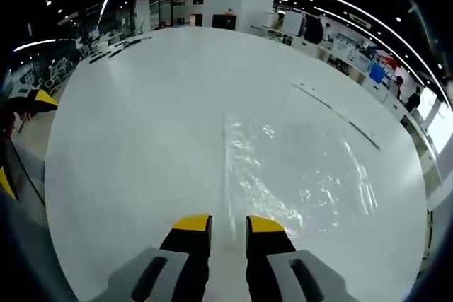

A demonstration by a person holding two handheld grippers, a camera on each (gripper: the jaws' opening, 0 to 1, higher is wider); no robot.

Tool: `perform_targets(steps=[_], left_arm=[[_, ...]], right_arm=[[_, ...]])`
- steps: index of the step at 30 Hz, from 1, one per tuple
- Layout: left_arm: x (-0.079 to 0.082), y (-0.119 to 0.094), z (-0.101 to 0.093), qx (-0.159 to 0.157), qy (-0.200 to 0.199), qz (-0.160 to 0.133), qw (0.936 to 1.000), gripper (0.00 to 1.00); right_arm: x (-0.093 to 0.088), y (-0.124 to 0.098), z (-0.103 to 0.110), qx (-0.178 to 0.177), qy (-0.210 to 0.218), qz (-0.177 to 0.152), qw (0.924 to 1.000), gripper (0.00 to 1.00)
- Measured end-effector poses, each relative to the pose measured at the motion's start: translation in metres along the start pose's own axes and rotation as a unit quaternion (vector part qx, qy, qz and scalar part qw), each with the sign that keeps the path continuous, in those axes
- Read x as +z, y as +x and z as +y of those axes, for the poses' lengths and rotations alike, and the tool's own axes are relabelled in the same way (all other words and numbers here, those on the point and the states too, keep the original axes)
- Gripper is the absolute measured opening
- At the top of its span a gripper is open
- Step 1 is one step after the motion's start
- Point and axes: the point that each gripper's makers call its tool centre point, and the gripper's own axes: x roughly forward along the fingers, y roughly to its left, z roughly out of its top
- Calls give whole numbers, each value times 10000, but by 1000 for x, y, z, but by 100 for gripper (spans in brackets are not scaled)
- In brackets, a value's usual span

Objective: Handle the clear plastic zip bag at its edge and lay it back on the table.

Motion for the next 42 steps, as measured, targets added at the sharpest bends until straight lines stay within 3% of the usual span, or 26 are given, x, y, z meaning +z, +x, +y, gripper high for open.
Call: perform_targets(steps=[14, 22, 32, 42], left_arm=[[1, 0, 1, -17, 8, 15, 10000, 80], [-1, 0, 2, -13, 1, 35, 10000, 80], [-1, 0, 2, -9, 7, 47, 10000, 79], [1, 1, 4, -4, 41, 55, 10000, 79]], right_arm=[[-5, 8, -2, 15, 164, 147, 9998, 9], [-5, 11, -3, 161, -248, 217, 9993, 3], [-8, 8, 0, 292, -462, 379, 9978, 2], [-9, 2, 4, 334, -1010, 520, 9930, 2]])
